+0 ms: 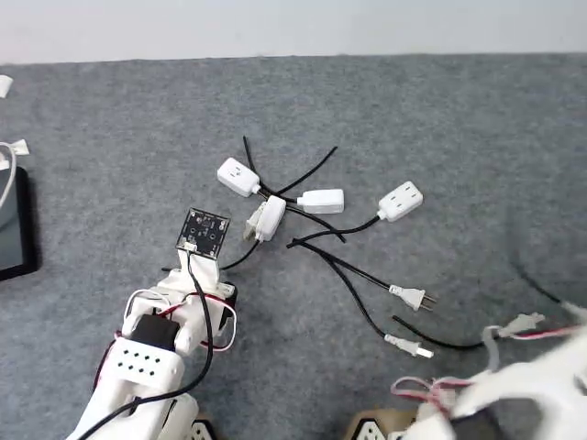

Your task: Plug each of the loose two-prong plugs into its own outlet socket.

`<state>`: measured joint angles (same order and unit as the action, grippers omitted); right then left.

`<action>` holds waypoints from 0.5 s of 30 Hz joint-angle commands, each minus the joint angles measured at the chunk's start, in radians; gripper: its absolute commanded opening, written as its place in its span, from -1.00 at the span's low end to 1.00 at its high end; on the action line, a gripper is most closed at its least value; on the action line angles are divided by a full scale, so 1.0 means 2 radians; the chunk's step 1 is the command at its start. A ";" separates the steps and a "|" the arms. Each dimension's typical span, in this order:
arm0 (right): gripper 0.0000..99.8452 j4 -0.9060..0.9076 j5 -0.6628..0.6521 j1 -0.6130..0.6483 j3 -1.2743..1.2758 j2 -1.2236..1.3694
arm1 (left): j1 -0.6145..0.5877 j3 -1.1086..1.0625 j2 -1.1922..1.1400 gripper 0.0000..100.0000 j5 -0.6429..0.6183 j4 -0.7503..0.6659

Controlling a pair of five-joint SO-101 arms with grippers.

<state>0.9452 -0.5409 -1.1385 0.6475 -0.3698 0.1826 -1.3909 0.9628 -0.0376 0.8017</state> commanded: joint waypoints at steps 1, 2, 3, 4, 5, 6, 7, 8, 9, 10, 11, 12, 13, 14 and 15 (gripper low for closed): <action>-0.98 -0.052 -0.006 -0.061 -0.089 0.106 | 0.000 0.002 0.007 -0.96 -0.001 -0.014; -0.98 -0.053 -0.006 -0.071 -0.112 0.143 | 0.000 0.002 0.007 -0.96 -0.001 -0.014; -0.98 -0.053 -0.006 -0.079 -0.137 0.178 | 0.000 0.002 0.007 -0.96 -0.001 -0.014; -0.98 -0.053 -0.006 -0.086 -0.163 0.214 | 0.000 0.002 0.007 -0.96 -0.001 -0.013; -0.98 -0.053 -0.006 -0.091 -0.188 0.247 | 0.000 0.002 0.007 -0.96 -0.001 -0.013; -0.97 -0.053 -0.006 -0.094 -0.213 0.279 | 0.000 0.002 0.007 -0.96 -0.001 -0.012; -0.96 -0.051 -0.008 -0.096 -0.236 0.308 | 0.000 0.002 0.007 -0.96 -0.001 -0.012; -0.91 -0.039 -0.009 -0.096 -0.260 0.336 | 0.000 0.002 0.007 -0.96 -0.001 -0.012; -0.83 -0.016 -0.010 -0.097 -0.287 0.357 | 0.000 0.002 0.007 -0.96 0.000 -0.012; -0.73 0.014 -0.015 -0.097 -0.314 0.377 | 0.000 0.002 0.007 -0.96 0.002 -0.011; -0.62 0.044 -0.031 -0.096 -0.338 0.393 | 0.000 0.002 0.007 -0.96 0.012 -0.011; -0.53 0.072 -0.046 -0.096 -0.361 0.405 | 0.000 0.002 0.007 -0.96 0.025 -0.011; -0.45 0.102 -0.056 -0.096 -0.384 0.416 | 0.001 0.002 0.007 -0.96 0.035 -0.010; -0.41 0.127 -0.058 -0.095 -0.407 0.423 | 0.001 0.002 0.007 -0.96 0.041 -0.010; -0.41 0.152 -0.058 -0.095 -0.427 0.426 | 0.001 0.002 0.007 -0.96 0.041 -0.010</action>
<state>1.1017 -0.6299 -1.3180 -0.0445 0.4803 0.1826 -1.3909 0.9628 0.0023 0.8017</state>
